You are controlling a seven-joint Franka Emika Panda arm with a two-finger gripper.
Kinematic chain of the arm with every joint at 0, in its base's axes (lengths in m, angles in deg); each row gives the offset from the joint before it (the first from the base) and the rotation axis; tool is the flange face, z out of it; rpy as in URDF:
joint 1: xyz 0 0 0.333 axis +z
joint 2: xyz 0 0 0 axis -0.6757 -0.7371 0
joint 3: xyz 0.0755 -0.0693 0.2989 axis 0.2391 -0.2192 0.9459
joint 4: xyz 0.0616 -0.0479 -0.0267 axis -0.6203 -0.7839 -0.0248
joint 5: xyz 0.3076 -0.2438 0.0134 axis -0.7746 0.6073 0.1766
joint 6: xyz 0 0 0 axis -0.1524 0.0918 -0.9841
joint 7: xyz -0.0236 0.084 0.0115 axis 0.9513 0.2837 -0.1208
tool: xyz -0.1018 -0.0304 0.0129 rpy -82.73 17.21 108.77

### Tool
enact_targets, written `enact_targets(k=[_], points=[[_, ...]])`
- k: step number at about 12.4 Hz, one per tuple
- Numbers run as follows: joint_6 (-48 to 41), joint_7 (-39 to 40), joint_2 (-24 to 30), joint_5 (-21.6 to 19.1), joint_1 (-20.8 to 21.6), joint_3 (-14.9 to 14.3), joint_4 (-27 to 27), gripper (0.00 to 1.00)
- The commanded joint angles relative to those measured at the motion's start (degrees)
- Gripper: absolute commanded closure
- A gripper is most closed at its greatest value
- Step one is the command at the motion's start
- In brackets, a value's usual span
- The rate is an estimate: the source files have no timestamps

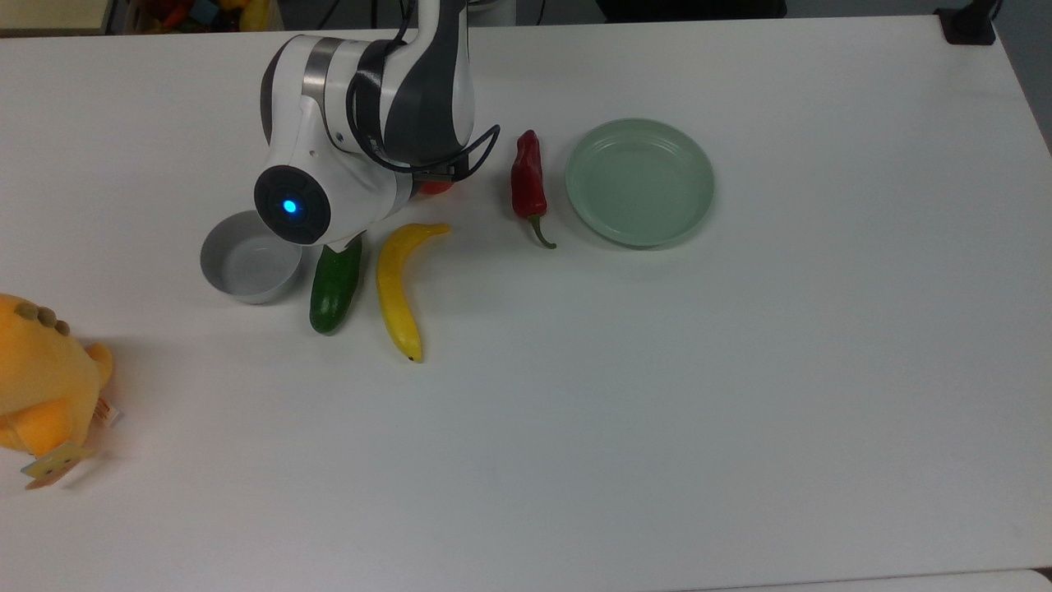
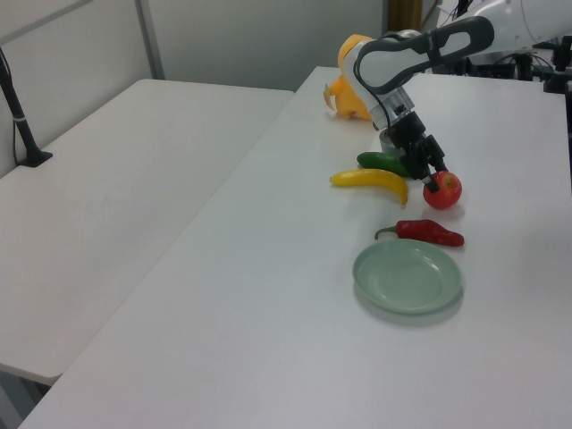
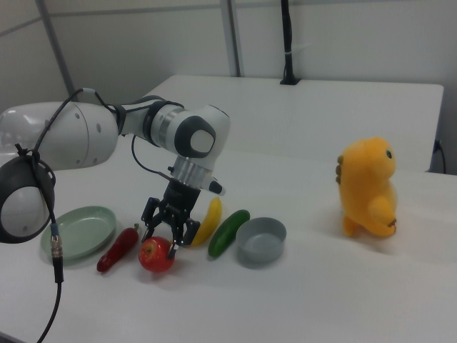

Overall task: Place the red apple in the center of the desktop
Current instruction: 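Carry the apple toward the open table space beside the chili pepper and lower it, then open the gripper to release the apple and raise it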

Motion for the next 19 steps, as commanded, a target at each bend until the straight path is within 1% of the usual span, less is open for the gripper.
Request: enact_targets(k=[1, 8, 11, 12, 14, 15, 19], points=[[1.04, -0.97, -1.43, -0.41, 0.45, 0.04, 1.08, 0.00], [0.60, -0.70, 0.50, -0.41, 0.10, 0.04, 1.08, 0.00], [0.60, -0.79, 3.66, -0.24, 0.19, 0.04, 0.91, 0.00], [0.60, -1.49, 4.98, 0.02, 0.45, 0.04, 0.82, 0.00], [0.51, -2.98, 9.45, 2.04, 0.72, 0.04, -0.58, 0.00], [0.60, -3.34, 11.73, 2.13, 0.72, 0.04, -1.46, 0.00], [1.13, -3.61, 21.22, 2.49, 0.63, 0.04, -1.73, 0.00]])
